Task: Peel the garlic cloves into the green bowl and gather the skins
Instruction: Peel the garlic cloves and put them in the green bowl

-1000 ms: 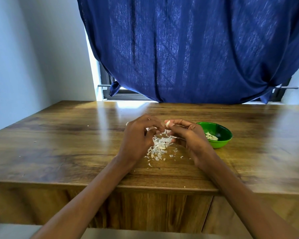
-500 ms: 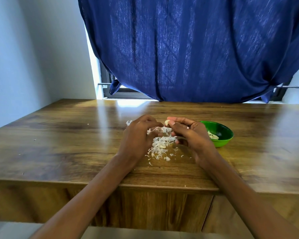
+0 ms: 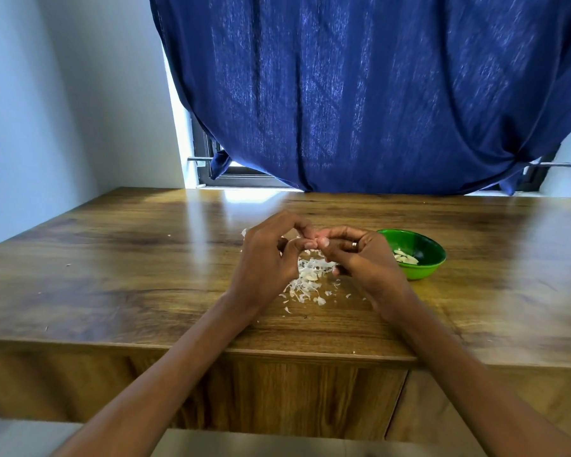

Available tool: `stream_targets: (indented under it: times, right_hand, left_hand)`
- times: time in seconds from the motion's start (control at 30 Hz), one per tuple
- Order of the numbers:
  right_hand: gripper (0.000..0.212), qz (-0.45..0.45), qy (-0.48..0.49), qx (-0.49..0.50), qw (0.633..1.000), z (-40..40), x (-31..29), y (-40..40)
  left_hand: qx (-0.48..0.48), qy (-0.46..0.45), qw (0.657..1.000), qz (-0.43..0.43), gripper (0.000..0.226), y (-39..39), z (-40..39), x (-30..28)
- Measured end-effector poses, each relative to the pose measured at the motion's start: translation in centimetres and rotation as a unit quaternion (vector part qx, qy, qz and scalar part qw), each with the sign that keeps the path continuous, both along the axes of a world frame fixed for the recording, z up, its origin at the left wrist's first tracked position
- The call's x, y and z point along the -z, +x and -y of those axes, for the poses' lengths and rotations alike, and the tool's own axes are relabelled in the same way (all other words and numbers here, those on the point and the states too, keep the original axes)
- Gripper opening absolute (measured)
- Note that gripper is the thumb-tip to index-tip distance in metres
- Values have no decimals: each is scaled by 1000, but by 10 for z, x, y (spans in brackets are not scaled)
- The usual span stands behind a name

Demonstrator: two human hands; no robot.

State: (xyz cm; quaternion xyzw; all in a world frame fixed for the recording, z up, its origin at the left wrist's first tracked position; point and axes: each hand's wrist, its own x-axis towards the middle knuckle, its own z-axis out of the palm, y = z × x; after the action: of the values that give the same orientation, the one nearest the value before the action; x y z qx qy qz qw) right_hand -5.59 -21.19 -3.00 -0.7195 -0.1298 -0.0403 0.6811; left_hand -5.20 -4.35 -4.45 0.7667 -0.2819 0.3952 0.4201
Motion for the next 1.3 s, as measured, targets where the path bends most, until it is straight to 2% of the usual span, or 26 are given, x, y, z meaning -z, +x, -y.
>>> stream_targets:
  times: [0.1,0.37,0.53,0.83,0.97,1.07,1.3]
  right_hand:
    - [3,33,-32,13,999,-1,1,1]
    - [17,109,-27,-6,994,-10,5,1]
    - [20,87,11,-25,996,-12,3,2]
    - [9,29,55,-38,997,-12,4,2]
    - [6,-1,120,-59,991,-11,0,0]
    - [19,-37,175,-88,980,-11,-2,-1]
    - [20,-23,159,-65,985,-10,-3,-5]
  left_hand:
    - [20,13,1000,-9,35,3,0,1]
    - [-11,31,999,43,28,2,3,1]
    - [19,24,998,48,31,-2,5,0]
    - [-25,32,997,72,30,-2,9,-1]
    - [-30,7,998,59,26,-1,8,-3]
    - [-21,4,997,68,29,-3,7,-4]
    - [-37,-9,998,49,26,5,1,4]
